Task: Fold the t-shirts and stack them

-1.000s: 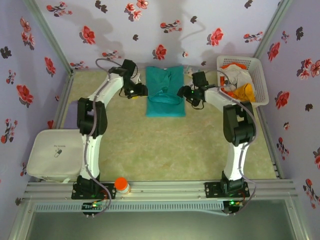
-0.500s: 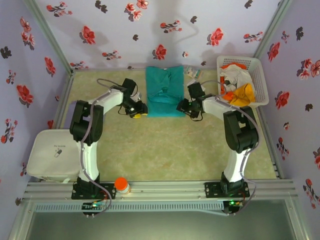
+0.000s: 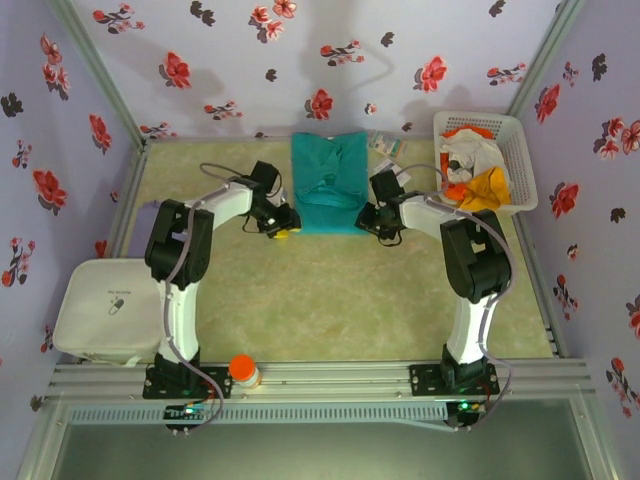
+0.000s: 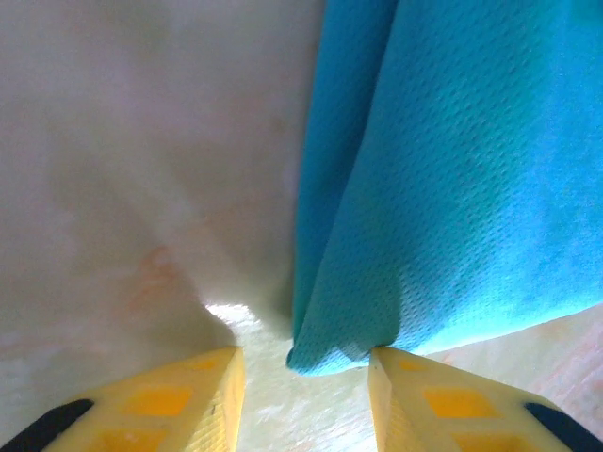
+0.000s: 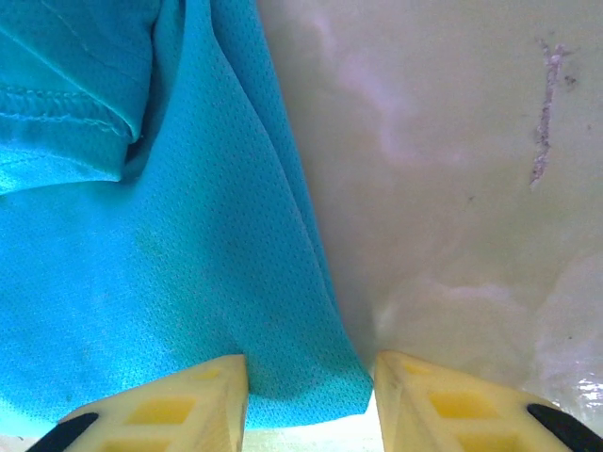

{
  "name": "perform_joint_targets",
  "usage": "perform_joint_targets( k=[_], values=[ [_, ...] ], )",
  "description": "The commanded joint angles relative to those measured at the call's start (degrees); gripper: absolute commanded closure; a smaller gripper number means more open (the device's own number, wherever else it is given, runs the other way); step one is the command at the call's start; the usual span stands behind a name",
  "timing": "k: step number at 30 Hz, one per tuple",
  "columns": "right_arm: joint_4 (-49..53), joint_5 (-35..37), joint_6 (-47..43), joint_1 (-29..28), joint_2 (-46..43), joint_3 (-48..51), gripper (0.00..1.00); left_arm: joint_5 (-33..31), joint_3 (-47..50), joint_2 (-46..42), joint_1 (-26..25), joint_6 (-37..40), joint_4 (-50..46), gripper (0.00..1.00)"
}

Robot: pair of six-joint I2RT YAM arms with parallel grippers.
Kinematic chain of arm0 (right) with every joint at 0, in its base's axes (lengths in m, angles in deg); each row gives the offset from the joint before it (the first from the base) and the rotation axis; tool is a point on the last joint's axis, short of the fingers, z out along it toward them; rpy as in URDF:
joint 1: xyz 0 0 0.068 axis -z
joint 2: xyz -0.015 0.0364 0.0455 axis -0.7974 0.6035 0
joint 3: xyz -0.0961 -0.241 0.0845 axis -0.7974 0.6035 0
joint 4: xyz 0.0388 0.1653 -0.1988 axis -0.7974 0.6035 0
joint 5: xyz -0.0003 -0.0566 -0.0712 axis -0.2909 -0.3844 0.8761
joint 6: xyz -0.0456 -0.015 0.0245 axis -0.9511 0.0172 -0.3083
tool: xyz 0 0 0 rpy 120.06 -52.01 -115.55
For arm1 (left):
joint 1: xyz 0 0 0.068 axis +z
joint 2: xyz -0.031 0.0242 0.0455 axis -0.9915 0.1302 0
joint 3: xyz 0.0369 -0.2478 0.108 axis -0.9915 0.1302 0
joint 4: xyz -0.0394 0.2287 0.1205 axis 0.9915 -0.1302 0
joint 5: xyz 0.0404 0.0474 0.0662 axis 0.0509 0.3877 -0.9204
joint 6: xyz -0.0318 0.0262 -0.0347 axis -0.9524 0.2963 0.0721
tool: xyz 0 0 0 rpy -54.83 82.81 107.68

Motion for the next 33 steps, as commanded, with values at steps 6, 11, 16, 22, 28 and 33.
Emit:
perform_joint_targets(
  k=[6, 11, 16, 22, 28, 33],
  values=[
    [-1.13, 2.01, 0.45, -0.39, 2.27, -1.52, 0.67, -0.78, -3.75, 3.17, -0.66, -1.99, 0.90, 0.76],
    [-1.32, 1.55, 0.45, -0.46, 2.85, -1.81, 0.78, -1.98, -3.99, 3.68, -0.90, -1.98, -0.13, 0.89],
    [-1.00, 1.90, 0.10, -0.41, 2.34, -1.49, 0.91, -4.07, -3.21, 3.16, -0.84, -1.54, -1.47, 1.00],
    [0.59, 1.13, -0.96, -0.82, 0.93, -0.92, 1.00, -4.72, -0.80, 0.74, -1.01, -1.64, -2.27, 1.00],
    [2.20, 0.21, -1.22, -3.13, -3.77, 3.42, 1.00, -4.85, 6.79, -5.49, -1.52, -2.29, -1.12, 1.00],
    [3.59, 0.74, 0.72, -7.60, -8.26, 8.75, 1.00, -4.78, 16.03, -12.60, -2.83, -3.79, 1.39, 1.00]
  ],
)
